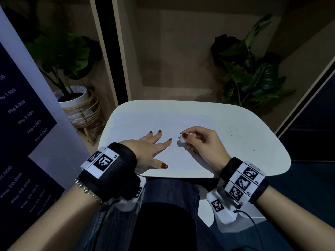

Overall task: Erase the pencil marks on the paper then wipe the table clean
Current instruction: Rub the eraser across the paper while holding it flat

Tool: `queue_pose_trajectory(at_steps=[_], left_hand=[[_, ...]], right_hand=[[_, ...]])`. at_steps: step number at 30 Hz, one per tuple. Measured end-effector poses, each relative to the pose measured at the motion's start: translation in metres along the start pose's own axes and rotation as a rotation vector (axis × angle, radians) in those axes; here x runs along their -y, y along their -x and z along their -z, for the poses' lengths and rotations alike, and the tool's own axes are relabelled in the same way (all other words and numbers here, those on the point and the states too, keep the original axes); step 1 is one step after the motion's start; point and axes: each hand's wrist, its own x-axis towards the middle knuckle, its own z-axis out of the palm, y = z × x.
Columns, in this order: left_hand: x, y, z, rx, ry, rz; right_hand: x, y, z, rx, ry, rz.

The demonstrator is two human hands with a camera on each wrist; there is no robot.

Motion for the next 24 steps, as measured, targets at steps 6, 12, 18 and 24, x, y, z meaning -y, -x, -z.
queue_pose_trajectory(at_steps=[6, 12, 18, 24], left_hand=[[0.012, 0.005, 0.004, 0.037, -0.005, -0.037], [-0.004, 0.004, -0.005, -0.057, -0.117, 0.054], [-0.015, 0.006, -0.004, -0.076, -0.103, 0.093], [-0.007, 0.012, 0.002, -0.018, -0.09, 0.053]], right_hand=[[0.006, 0.009, 0.019, -0.136, 0.039, -0.062], [0.014, 0.032, 0.035, -0.051, 0.249, -0.079], [0.002, 0.041, 0.036, -0.069, 0.399, 0.056], [0.005, 0.029, 0.041, -0.136, 0.542, 0.097]])
